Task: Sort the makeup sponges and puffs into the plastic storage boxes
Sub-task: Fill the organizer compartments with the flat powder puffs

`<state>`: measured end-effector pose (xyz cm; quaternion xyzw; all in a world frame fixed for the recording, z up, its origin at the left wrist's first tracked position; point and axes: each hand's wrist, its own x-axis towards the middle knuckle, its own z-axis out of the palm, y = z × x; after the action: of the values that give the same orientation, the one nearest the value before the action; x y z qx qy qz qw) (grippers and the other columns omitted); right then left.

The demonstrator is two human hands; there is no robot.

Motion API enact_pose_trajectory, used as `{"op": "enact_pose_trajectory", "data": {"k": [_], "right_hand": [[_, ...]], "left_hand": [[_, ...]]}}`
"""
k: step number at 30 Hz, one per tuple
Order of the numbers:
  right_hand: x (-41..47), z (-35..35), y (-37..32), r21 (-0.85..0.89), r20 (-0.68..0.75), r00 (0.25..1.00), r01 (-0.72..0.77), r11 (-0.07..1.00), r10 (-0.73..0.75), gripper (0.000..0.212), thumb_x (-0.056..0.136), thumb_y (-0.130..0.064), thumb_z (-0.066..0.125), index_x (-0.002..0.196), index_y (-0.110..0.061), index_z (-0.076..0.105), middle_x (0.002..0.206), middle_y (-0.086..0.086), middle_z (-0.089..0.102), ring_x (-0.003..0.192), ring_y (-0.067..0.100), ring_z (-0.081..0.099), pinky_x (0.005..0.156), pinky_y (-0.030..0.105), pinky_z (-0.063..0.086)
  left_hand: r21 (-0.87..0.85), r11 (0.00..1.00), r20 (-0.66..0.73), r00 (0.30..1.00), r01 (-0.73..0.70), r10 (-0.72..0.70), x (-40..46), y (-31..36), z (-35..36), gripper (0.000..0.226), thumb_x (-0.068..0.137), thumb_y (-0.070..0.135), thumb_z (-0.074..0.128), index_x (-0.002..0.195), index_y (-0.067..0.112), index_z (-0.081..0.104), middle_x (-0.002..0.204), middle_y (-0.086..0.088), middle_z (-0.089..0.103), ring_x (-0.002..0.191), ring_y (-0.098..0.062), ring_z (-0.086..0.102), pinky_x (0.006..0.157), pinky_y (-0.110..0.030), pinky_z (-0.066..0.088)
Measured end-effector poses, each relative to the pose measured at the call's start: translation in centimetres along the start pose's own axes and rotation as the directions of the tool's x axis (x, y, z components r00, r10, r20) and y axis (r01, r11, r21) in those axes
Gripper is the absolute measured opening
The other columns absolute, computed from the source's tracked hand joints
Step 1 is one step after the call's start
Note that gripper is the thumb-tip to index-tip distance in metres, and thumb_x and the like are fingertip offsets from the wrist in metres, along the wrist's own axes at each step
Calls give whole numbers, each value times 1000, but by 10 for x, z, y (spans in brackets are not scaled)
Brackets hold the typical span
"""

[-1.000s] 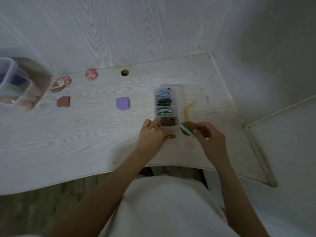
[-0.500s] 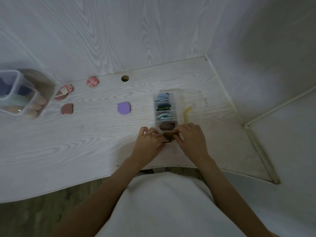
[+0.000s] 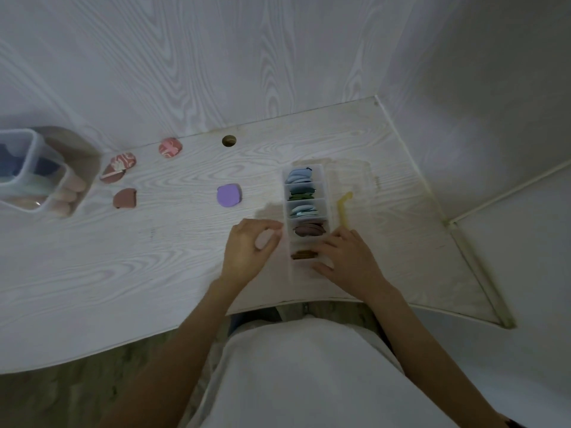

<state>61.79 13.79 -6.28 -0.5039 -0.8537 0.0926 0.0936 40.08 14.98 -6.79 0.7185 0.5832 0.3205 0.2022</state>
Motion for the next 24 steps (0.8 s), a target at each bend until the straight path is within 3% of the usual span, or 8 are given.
{"op": "enact_pose_trajectory", "data": {"k": [3, 7, 10, 13, 16, 18, 21, 24], "right_hand": [[1, 7, 5, -6, -20, 999, 32, 999, -32, 24, 69, -20, 78, 92, -19, 71, 89, -2, 69, 84, 22, 57, 75, 27, 38], [18, 12, 3, 26, -96, 995, 44, 999, -41, 22, 72, -9, 75, 91, -16, 70, 87, 0, 69, 80, 25, 58, 73, 27, 31], [37, 13, -2, 14, -109, 994, 31, 999, -30, 16, 77, -8, 67, 91, -16, 71, 85, 1, 69, 79, 26, 57, 70, 29, 33], [51, 14, -3, 5, -118, 993, 30, 1000, -29, 15, 78, -7, 66, 88, -17, 72, 84, 2, 68, 78, 27, 57, 70, 29, 33], [53, 15, -2, 7, -119, 993, 12, 1000, -11, 20, 73, -6, 75, 90, -17, 73, 86, 3, 67, 81, 26, 57, 70, 31, 41], [49, 16, -1, 14, -129, 992, 6, 1000, -4, 21, 74, -8, 75, 93, -17, 72, 87, 3, 66, 82, 26, 56, 70, 33, 44], [47, 19, 2, 26, -184, 983, 24, 999, -19, 16, 81, -14, 64, 95, -17, 72, 86, 2, 65, 83, 23, 51, 69, 33, 42], [47, 19, 3, 21, -218, 975, 39, 999, -34, 28, 83, -21, 48, 96, -19, 73, 85, 3, 66, 83, 21, 46, 67, 31, 41]], "left_hand": [[-47, 974, -93, 969, 224, -227, 18, -34, -12, 23, 90, 23, 59, 110, 15, 64, 106, -1, 66, 93, -17, 59, 77, -27, 41], [34, 886, -121, 882, 463, -456, 51, -78, -24, 42, 87, 20, 61, 127, 10, 53, 122, -14, 57, 105, -27, 56, 85, -36, 44], [148, 804, -33, 816, 575, -577, 71, -102, -26, 54, 87, 29, 61, 136, 11, 45, 130, -17, 50, 115, -31, 50, 95, -41, 41], [253, 837, 61, 856, 485, -514, 80, -118, -23, 49, 82, 27, 67, 126, 10, 54, 120, -20, 56, 107, -36, 51, 90, -40, 41], [93, 859, 25, 861, 504, -508, 83, -114, -27, 25, 83, 20, 65, 107, 11, 62, 106, -12, 62, 97, -28, 57, 77, -30, 42], [-61, 895, -15, 896, 443, -444, 80, -96, -30, 10, 86, 15, 62, 96, 16, 62, 101, -8, 62, 90, -22, 61, 73, -27, 44], [-216, 960, -37, 981, 176, -188, 71, -48, -32, 6, 87, 12, 62, 91, 17, 61, 95, 1, 64, 79, -12, 58, 67, -22, 47], [-205, 973, 47, 992, -105, 117, 55, -6, -19, 13, 88, 23, 58, 93, 13, 64, 91, 4, 63, 78, -6, 55, 69, -13, 42]]}}
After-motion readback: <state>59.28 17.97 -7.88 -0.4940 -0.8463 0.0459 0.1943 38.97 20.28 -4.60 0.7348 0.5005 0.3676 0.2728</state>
